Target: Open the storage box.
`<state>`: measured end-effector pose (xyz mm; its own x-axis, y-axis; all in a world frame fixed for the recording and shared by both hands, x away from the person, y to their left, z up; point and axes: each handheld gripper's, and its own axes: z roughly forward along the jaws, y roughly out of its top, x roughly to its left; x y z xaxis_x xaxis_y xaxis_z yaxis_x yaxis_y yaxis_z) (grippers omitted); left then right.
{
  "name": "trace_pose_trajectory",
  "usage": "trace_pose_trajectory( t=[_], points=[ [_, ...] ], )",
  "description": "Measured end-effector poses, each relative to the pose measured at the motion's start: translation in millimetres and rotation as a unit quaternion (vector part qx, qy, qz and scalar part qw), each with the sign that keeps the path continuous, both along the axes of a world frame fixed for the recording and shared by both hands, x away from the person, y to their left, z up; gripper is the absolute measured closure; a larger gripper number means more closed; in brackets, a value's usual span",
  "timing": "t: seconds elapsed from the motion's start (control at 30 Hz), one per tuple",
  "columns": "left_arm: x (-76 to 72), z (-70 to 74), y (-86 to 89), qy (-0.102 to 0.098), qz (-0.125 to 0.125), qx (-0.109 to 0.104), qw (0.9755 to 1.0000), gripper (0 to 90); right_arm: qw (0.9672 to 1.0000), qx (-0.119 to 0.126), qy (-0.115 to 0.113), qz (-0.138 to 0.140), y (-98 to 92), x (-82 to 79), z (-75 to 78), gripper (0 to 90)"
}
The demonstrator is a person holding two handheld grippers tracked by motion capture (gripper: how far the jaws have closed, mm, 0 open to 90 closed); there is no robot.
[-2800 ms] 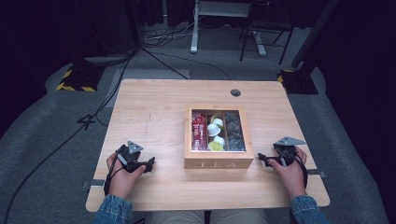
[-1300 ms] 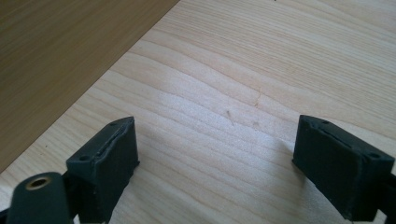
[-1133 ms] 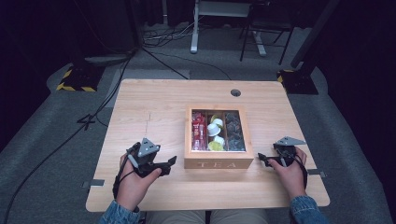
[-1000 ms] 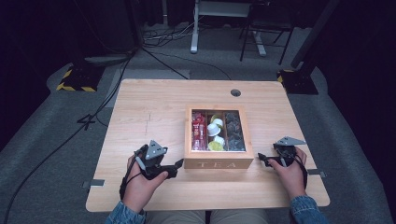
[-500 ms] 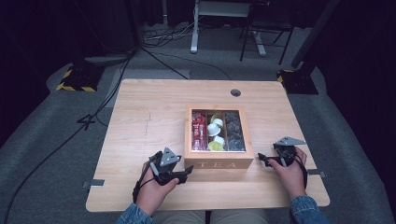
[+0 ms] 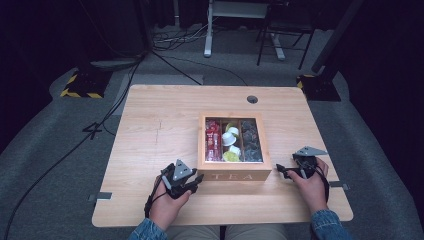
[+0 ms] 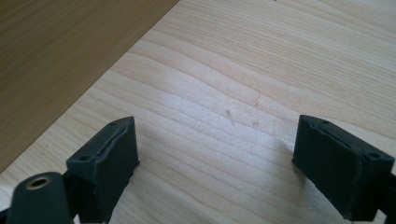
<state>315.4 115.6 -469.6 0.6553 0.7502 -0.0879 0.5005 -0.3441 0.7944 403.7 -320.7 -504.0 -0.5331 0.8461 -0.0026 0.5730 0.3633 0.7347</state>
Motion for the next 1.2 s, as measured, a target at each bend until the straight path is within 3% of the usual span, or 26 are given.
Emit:
trace_pose_trajectory(
  t=[0.13,0.27,0.37,0.43,0.47,0.5,0.63,0.87,0.97,1.2],
  points=[
    [0.9,0.4,1.5,0.005,0.000,-0.003,1.0000,70.4,0.9999,0.002,-0.001,0.016,0.0,-5.3,2.9,30.3],
    [0.6,1.5,2.4,0.006,0.000,-0.007,1.0000,72.2,0.9988,0.004,-0.003,0.048,3.4,-14.8,14.7,30.8],
    [-0.3,3.8,3.4,0.004,0.000,-0.009,0.9999,74.2,0.9965,0.025,-0.009,0.079,9.1,-27.2,29.9,34.5],
    [-0.9,6.0,4.2,0.002,0.000,-0.012,0.9999,74.6,0.9960,0.028,-0.011,0.085,10.4,-29.6,32.7,35.3],
    [-1.3,7.2,4.6,0.000,0.000,-0.016,0.9999,75.1,0.9947,0.028,-0.011,0.099,12.4,-33.2,37.5,38.2],
    [-1.4,8.1,5.2,-0.003,0.001,-0.019,0.9998,76.6,0.9914,0.019,-0.007,0.130,15.2,-39.6,45.9,46.2],
    [-1.0,9.7,5.2,0.000,0.000,-0.016,0.9999,77.1,0.9858,0.023,-0.001,0.166,23.8,-47.2,55.7,56.5],
    [-0.2,12.3,5.0,-0.002,-0.005,-0.004,1.0000,77.7,0.9839,0.025,-0.011,0.177,36.8,-50.3,56.7,65.0],
    [0.2,12.9,4.6,-0.009,-0.005,-0.007,0.9999,77.8,0.9832,0.038,-0.023,0.177,40.6,-51.1,58.0,67.0],
    [0.6,15.3,3.4,-0.019,-0.007,-0.011,0.9997,77.7,0.9837,0.043,-0.033,0.171,48.7,-51.1,59.1,64.6]
  ],
)
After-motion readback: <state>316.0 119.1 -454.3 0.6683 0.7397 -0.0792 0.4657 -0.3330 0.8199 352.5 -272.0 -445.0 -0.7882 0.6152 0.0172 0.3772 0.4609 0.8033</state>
